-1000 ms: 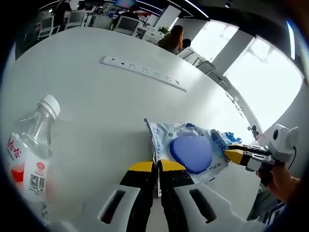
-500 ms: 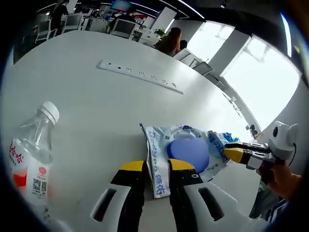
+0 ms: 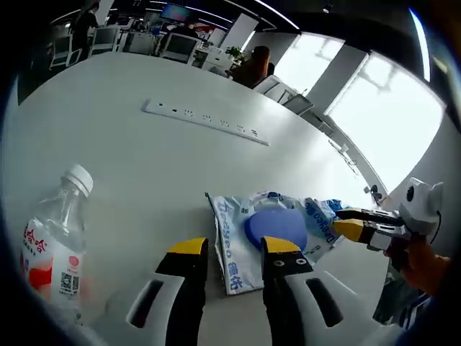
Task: Arrange the tabletop items into an orderly group along one side of the table until the central work area is clear of visible clutter.
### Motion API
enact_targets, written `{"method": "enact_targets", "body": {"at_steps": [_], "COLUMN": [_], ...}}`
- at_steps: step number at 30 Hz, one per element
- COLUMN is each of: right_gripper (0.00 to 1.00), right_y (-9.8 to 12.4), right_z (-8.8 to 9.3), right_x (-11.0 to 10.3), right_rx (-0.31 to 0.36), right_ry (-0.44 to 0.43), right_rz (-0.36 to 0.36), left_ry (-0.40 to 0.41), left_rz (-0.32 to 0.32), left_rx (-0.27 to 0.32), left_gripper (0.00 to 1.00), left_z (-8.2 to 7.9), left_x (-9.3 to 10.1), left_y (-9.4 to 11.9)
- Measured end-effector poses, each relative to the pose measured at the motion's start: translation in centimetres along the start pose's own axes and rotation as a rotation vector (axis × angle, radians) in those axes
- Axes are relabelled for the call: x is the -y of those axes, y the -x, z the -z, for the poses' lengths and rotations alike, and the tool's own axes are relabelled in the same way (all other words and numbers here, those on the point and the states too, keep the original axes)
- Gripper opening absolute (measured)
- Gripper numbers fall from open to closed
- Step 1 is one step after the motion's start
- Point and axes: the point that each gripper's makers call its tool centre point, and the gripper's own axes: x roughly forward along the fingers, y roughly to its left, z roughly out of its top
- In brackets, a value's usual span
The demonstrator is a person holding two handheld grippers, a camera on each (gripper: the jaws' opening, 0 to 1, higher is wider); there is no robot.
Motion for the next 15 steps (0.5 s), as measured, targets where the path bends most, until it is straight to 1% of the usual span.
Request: {"method": "enact_targets", "body": {"at_steps": [10,15], "right_gripper": [0.24,0.28], "right_y": [0.8,1.1], "right_z": [-0.3,-0.5], "right_x": [-0.4,-0.6], "right_rx": [0.005,0.005], "right_ry": [0.009,0.016], "right_rz": [-0.006,-0.01], "left_ry": [-0.008,-0.003], "left_rz": [0.016,0.028], "left_rx": [0.006,0.012], "left_gripper": [0.43,0.49], "left_z": [-0.5,-0.8], "left_x": [0.6,0.9], "left_y": [0.9,1.5]}}
